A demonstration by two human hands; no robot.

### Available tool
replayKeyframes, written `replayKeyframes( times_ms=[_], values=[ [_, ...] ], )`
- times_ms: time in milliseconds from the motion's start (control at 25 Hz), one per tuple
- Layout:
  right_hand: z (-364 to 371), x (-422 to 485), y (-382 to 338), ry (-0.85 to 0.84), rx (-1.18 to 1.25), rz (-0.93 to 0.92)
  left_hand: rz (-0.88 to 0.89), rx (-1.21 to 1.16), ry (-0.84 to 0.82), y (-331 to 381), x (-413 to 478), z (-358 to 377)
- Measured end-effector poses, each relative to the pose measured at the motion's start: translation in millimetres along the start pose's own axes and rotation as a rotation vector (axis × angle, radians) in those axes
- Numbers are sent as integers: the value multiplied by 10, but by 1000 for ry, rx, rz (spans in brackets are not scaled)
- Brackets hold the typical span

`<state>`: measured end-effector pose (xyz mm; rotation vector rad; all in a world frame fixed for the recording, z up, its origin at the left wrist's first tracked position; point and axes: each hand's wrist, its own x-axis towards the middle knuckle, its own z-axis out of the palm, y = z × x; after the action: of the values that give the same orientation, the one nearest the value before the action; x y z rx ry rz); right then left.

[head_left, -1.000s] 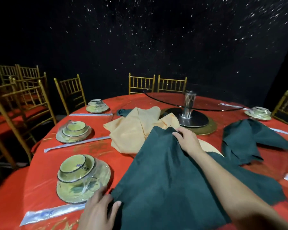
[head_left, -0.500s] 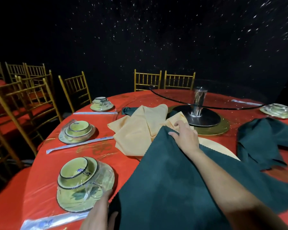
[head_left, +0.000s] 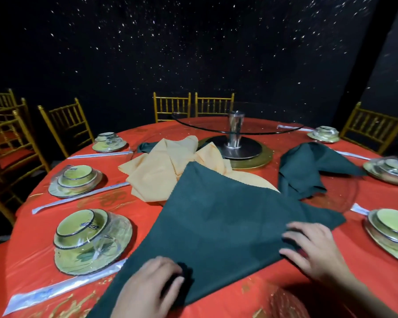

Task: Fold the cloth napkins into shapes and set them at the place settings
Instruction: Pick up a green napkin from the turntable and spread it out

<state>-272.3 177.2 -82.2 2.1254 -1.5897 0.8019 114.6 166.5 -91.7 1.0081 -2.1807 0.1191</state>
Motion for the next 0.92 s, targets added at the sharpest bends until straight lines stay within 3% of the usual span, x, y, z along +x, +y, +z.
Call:
replayKeyframes(
  times_ms=[120,360,560,680,800,920],
  values=[
    [48,-289,186,-21,-145,-149,125,96,-222,228,9,145],
    [31,-115,130,-64,-244,-236,134,210,-248,181,-44,190],
    [-299,-509,46,-34,-191,-241,195,134,-282,251,-163,60],
    [-519,-907,-11,-33,-165,-193,272,35,-266,450,-307,-32],
    [-665,-1233,-76,-150,-126,-91,318,-17,-294,657,-417,-132],
    [-782,-1373,-179,-322,-14,84,204,-13,-373,790,-407,-145]
  ],
)
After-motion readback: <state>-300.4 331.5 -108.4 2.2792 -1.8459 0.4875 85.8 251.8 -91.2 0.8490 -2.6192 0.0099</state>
